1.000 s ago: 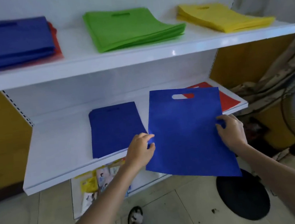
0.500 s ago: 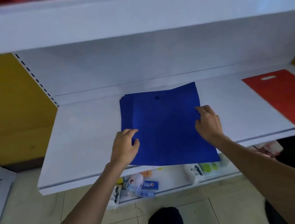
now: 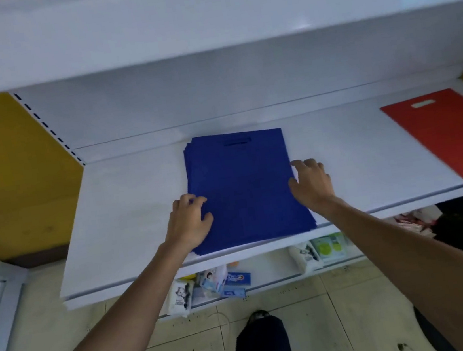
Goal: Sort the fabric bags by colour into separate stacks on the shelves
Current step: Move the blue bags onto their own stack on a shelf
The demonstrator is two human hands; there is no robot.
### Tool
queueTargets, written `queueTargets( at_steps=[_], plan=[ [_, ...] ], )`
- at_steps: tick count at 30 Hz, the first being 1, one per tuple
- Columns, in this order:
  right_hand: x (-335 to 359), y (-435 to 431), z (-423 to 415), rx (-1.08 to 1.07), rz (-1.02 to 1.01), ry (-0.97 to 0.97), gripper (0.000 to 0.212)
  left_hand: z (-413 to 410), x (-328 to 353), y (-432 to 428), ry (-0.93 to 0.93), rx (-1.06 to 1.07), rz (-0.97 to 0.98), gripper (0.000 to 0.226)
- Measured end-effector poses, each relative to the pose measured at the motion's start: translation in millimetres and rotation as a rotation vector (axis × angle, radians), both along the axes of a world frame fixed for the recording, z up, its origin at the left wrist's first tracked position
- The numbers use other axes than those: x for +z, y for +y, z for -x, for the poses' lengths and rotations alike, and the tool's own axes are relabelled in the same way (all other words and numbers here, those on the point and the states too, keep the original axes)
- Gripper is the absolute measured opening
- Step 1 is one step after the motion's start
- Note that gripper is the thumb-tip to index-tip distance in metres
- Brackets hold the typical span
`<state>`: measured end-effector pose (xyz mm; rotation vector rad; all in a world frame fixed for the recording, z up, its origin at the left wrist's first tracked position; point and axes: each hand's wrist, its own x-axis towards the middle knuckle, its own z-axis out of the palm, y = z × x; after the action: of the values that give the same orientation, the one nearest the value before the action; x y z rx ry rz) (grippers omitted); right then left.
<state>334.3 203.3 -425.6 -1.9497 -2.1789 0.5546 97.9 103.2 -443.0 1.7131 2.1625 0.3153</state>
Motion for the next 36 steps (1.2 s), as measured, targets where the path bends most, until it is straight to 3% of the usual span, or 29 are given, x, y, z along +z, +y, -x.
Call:
queueTargets(
  at_steps=[12,19,27,32,36],
  plan=[
    [166,-145,-67,0.036,-0.408,0.251,0.04,-83,147,-112,-0.084,-0.19,-0.38,0.035],
    [268,-170,-62,0.069,-0.654,0.31,0.033,-87,264,-138,-0.033,-0.25,-0.537,0.029],
    [351,-122,23,0.162,-0.812,0.372,0.029,-7,364,-133,0.047,-0.174,-0.783,0.022],
    [376,-81,115,0.251,-0.777,0.392,0.031,94,384,-113,0.095,-0.01,-0.761,0.024],
    [373,-49,177,0.274,-0.633,0.383,0.033,167,380,-93,0.133,0.209,-0.708,0.028]
  ],
)
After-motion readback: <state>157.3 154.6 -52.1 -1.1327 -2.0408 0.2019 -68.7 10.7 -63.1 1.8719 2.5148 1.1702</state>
